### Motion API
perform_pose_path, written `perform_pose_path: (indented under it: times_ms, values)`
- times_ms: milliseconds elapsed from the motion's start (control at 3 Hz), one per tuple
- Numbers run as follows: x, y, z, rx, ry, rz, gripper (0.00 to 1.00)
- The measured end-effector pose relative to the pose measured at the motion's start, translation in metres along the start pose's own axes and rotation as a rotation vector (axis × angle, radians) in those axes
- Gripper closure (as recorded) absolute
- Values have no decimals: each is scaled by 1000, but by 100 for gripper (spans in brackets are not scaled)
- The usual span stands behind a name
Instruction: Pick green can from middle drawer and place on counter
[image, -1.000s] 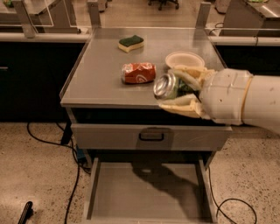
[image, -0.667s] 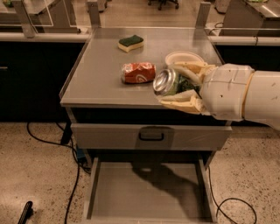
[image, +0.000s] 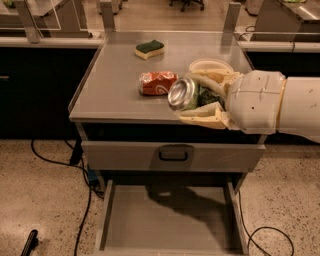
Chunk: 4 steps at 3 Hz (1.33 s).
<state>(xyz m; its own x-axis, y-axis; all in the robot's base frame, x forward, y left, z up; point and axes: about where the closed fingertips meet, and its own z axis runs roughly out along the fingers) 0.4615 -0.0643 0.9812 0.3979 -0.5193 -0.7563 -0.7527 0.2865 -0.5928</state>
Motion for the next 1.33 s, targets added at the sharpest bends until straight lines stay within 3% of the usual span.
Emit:
perform_pose_path:
  times_ms: [333,667,1000,1333]
  values:
    - [-3,-25,6,-66,-68,-57,100]
    - [10,-57,15,-66,-98,-68,100]
    - [34,-80,18,-24,-80,-37,100]
    - [70,-89,17,34,-10,29,100]
